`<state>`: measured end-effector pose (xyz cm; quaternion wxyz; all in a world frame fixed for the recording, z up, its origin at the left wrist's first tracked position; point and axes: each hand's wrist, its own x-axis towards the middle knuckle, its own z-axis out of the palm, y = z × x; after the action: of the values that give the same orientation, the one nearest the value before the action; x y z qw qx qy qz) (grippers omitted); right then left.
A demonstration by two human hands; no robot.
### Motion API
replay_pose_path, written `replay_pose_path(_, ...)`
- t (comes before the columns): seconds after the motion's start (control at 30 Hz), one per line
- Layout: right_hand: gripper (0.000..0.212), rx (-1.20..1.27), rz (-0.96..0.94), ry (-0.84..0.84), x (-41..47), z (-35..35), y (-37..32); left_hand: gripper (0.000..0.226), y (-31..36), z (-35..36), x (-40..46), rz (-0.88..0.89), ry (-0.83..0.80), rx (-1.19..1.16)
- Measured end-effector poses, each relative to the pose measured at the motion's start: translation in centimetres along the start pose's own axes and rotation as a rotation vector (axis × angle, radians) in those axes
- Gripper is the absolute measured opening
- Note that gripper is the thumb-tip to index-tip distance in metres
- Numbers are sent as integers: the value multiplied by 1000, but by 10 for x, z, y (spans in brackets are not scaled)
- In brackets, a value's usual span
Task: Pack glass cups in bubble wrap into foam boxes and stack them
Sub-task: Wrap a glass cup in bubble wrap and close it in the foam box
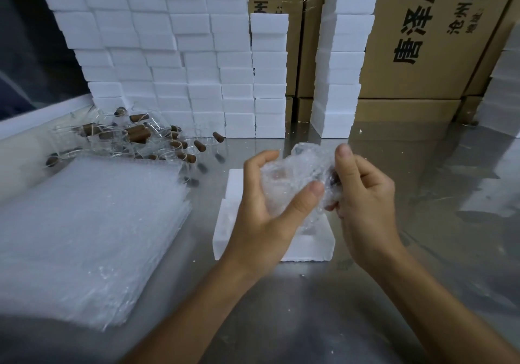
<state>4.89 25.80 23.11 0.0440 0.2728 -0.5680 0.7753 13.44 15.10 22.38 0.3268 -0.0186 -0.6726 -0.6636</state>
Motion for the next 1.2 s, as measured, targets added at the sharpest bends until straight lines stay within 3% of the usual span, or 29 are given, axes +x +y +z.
replay_pose_path(0.1, 23, 212, 162, -173, 4, -4, -1, 43, 1, -5, 3, -56, 24, -93)
replay_pose_path(0.2, 37, 296, 250, -220, 8, -9, -5, 35, 1, -16, 8, 9, 36, 72)
replay_pose_path(0.27, 33, 247, 269, -185, 8, -9, -5, 31, 1, -19, 8, 62, -58, 223)
replay_pose_path(0.37, 22, 86, 188, -199, 6, -9, -6, 36, 2, -17, 6, 36, -121, 278)
replay_pose_path(0.5, 32, -66, 17, -267, -1, -4, -9, 47, 4, -20, 6, 48, -125, 427)
replay_pose_path(0.6, 35, -117, -68, -376, -5, -3, -8, 51, 7, -21, 6, 86, -61, 586)
replay_pose_path(0.73, 40, -124, -115, -478, -12, 1, -9, 68, 10, -21, 8, 81, 29, 608)
replay_pose_path(0.83, 26, -254, -223, -566, -18, 8, -6, 64, 11, -24, 8, 141, -39, 682)
replay_pose_path(0.93, 46, -347, -278, -624, -22, 11, -5, 55, 12, -28, 7, 186, -139, 786)
replay_pose_path(1.1, 37, -380, -273, -629, -21, 11, -2, 48, 15, -28, 6, 246, -171, 815)
replay_pose_path(1.2, 29, -349, -268, -487, -26, 13, 4, 56, 15, -28, 8, 221, -134, 783)
